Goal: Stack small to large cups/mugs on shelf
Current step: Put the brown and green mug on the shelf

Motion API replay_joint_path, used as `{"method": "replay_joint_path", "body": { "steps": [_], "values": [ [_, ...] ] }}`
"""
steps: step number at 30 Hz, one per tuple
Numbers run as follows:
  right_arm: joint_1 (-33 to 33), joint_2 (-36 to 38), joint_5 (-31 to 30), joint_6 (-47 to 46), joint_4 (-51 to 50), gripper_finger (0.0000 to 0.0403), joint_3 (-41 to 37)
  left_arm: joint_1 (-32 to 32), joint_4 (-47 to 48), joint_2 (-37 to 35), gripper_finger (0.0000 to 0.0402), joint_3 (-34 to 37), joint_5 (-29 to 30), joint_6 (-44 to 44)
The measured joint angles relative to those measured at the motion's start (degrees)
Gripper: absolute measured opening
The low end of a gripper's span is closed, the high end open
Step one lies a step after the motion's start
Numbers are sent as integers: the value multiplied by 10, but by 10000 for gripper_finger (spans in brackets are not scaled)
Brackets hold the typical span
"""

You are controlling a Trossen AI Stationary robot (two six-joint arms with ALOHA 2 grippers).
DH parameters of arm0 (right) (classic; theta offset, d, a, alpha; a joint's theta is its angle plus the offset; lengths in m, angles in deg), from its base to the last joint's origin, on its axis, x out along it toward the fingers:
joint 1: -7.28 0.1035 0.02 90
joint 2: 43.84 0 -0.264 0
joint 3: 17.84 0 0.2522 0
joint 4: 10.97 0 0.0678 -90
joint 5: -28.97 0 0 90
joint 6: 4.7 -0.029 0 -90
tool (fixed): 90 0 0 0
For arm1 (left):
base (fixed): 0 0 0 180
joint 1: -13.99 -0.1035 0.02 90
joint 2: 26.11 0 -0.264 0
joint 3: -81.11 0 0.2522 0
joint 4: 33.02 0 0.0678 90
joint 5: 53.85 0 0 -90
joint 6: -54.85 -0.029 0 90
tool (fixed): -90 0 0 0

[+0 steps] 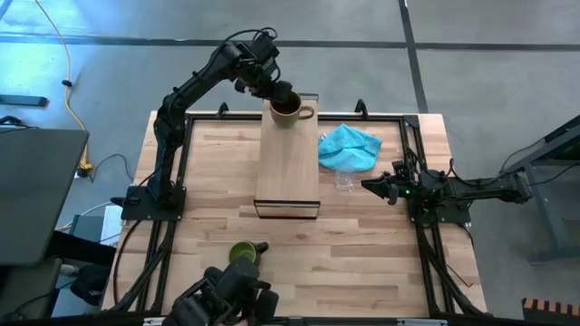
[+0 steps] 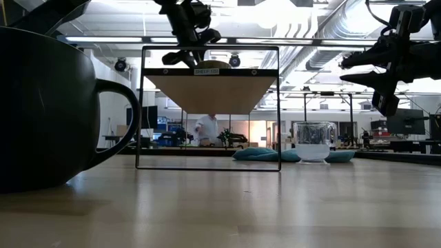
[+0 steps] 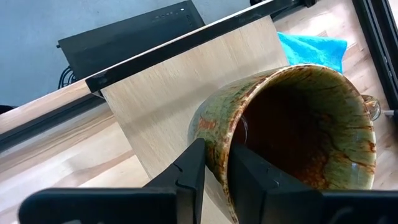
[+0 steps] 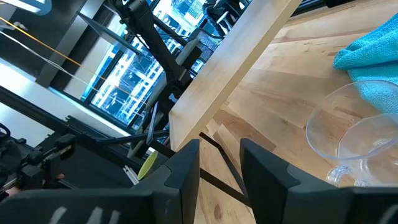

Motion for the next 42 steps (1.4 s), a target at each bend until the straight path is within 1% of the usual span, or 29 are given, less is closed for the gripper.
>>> {"method": "replay_joint_path", "body": {
  "steps": [3,11,26,36,39,42],
  "values": [
    [0,0,0,0,0,106,0,2,0,0,51,0,21,10],
    [0,0,7,4,-1,106,0,2,0,0,51,0,35,32],
    [0,0,10,5,-2,106,0,5,-15,0,51,0,29,53],
    [0,0,13,4,-2,106,0,5,-6,0,52,0,27,62],
    [0,0,13,4,-2,106,0,5,-1,0,65,0,27,62],
    [0,0,13,5,-2,106,0,5,1,0,90,0,22,59]
  ]
}}
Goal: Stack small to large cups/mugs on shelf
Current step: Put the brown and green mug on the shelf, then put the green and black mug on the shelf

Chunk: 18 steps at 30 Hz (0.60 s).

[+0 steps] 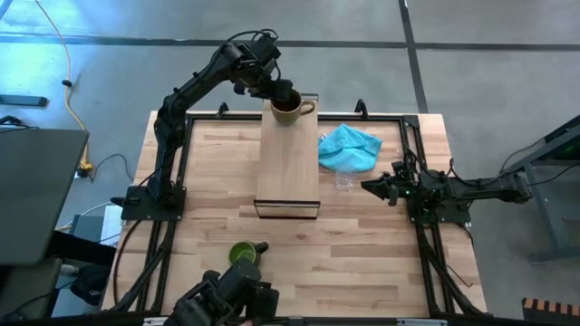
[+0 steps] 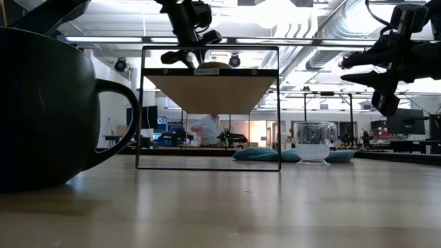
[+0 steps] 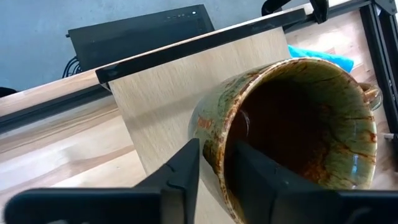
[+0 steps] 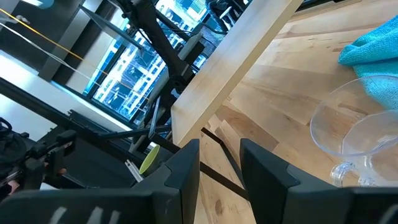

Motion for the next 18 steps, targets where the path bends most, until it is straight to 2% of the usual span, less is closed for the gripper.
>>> {"method": "replay_joint_path", "body": {
  "steps": [8,18],
  "values": [
    [0,0,0,0,0,106,0,0,5,0,163,0,-2,-18],
    [0,0,1,-6,0,106,0,0,7,0,214,0,-12,-27]
  ]
}}
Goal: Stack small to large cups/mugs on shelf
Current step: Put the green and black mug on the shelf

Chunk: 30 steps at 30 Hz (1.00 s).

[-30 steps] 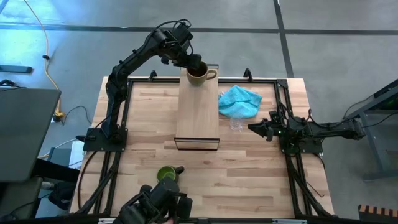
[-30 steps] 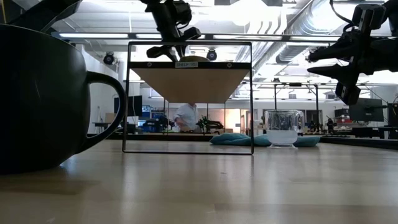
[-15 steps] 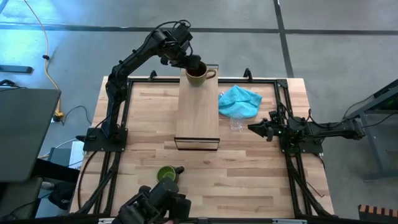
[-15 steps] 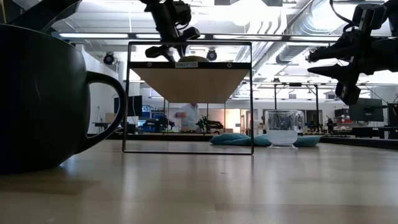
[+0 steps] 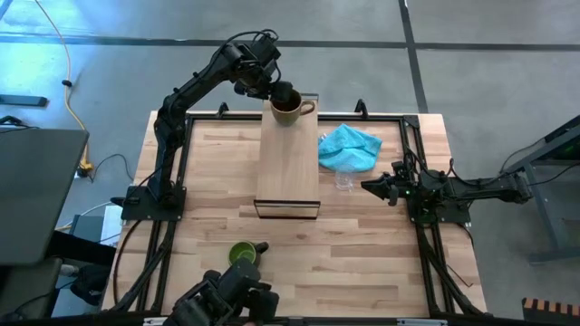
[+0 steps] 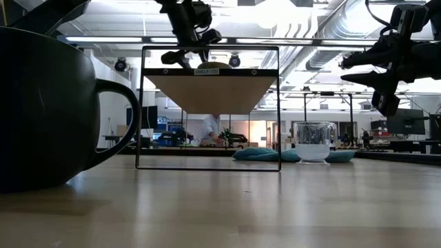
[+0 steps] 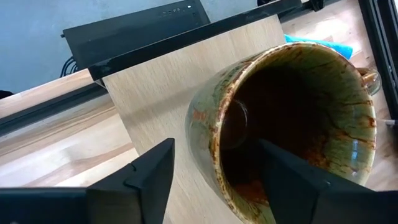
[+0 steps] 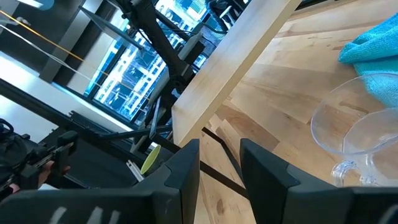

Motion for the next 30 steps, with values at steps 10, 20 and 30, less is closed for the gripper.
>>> {"method": "replay_joint_path", "body": {
  "steps": [10,20,30],
  "values": [
    [0,0,1,0,0,106,0,0,3,0,234,0,0,-24],
    [0,0,1,0,0,106,0,-1,3,0,234,0,-9,-45],
    [0,0,1,-5,0,106,0,-1,0,0,234,0,-9,-52]
  ]
}}
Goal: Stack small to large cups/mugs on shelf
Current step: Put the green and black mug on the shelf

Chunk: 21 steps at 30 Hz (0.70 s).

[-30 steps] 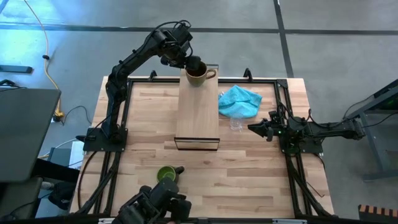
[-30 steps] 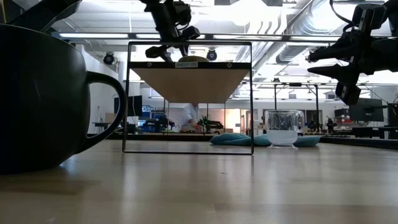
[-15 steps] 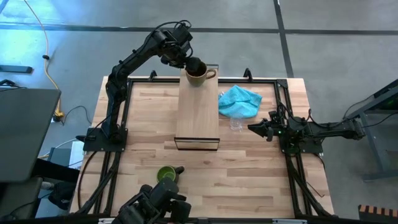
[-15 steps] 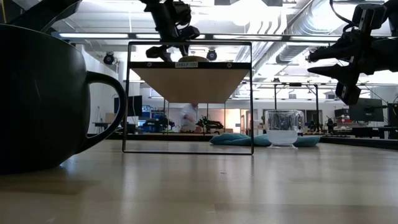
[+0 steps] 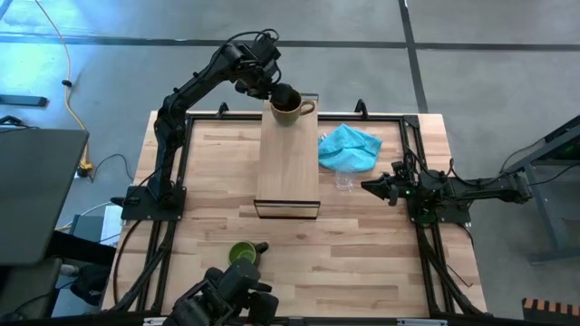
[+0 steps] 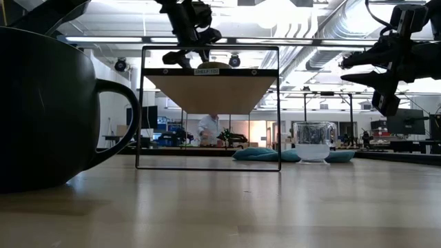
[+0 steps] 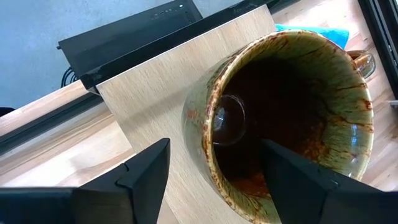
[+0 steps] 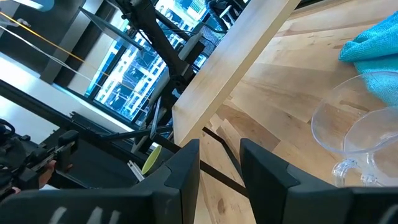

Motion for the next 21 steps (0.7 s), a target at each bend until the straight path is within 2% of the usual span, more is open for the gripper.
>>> {"method": "replay_joint_path", "body": {
  "steps": [21],
  "values": [
    [0,-1,0,0,0,106,0,-1,-24,-35,234,-11,-11,-1]
  ]
}}
